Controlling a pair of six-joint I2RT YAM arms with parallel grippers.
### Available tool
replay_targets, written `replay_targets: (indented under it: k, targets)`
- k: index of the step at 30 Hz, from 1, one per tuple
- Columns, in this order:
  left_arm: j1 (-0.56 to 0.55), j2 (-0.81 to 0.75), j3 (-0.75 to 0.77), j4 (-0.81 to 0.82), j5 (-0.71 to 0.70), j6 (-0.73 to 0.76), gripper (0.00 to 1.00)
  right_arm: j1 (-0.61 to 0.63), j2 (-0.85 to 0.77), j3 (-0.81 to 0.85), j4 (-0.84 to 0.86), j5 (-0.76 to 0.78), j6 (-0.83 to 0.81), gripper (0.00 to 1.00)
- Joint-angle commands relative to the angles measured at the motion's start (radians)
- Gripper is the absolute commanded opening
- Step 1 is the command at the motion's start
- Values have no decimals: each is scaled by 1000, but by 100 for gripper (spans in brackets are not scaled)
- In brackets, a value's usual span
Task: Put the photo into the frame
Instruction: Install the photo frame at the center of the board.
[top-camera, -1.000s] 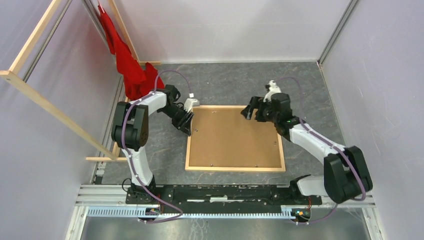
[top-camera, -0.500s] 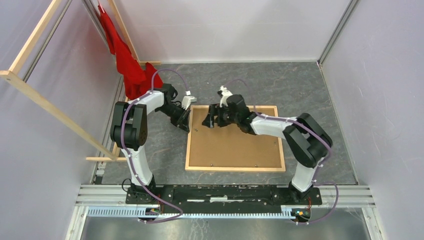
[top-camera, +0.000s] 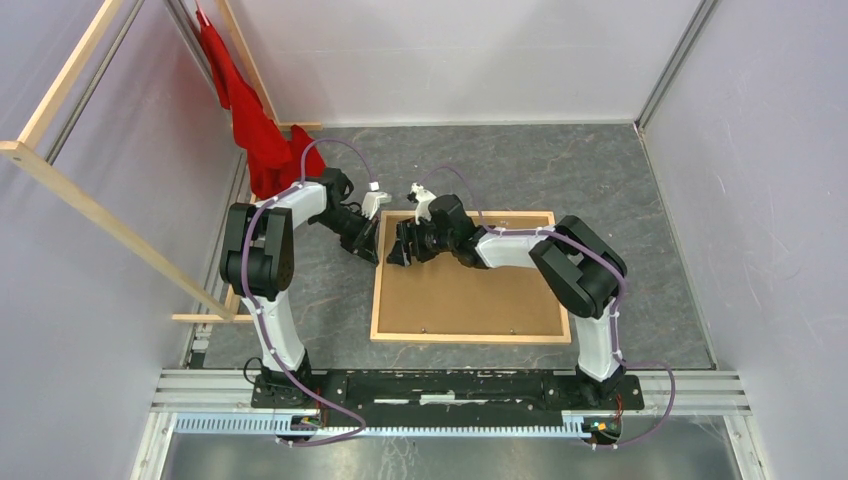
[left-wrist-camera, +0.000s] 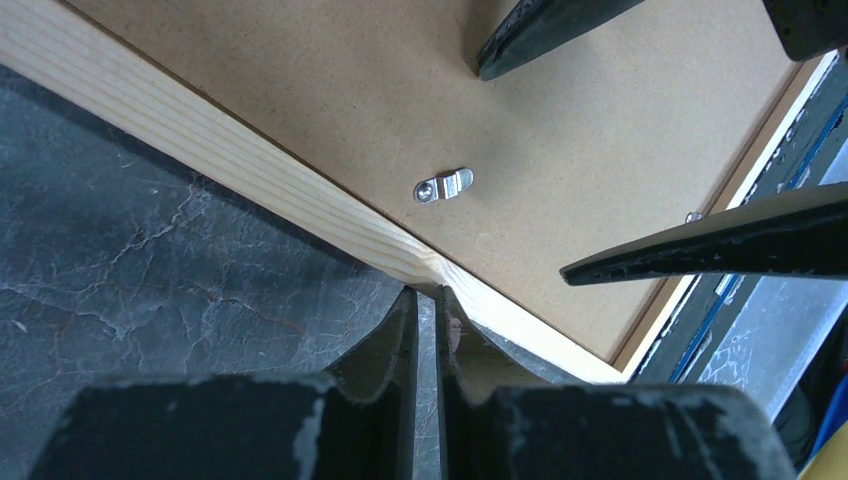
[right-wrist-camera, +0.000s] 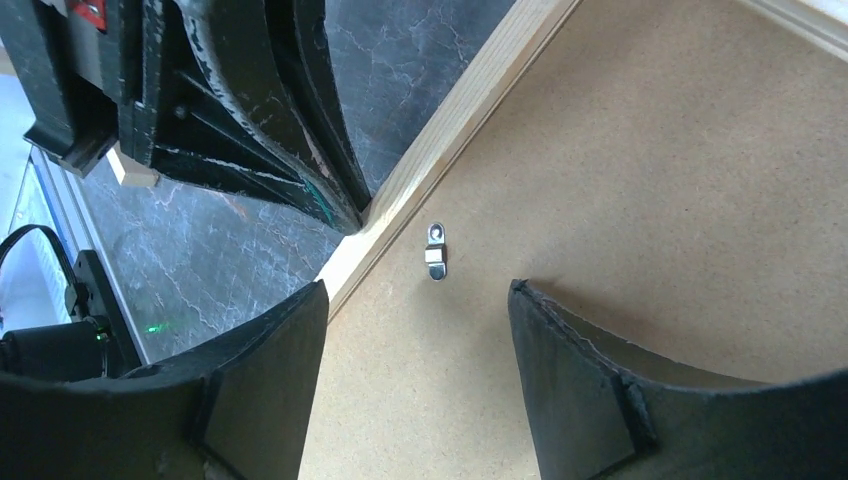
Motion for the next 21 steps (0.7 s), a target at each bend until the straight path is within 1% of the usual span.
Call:
replay_targets:
  k: [1, 4, 5, 9, 21]
  targets:
    - [-12, 44, -14, 59, -2, -10, 12, 9, 34, 32, 35, -18, -23, 72]
    - [-12, 42, -15, 60, -4, -10, 11, 12, 44, 30, 44, -8, -21, 66]
    - [-12, 43, -16, 60, -8, -8, 12, 13, 47, 31, 47, -7, -19, 63]
    - [-11, 37, -15, 60, -16, -7, 12, 17, 58, 39, 50, -12, -9, 58]
    - [-10, 35, -12, 59, -31, -9, 11, 35, 79, 54, 54, -28, 14, 56]
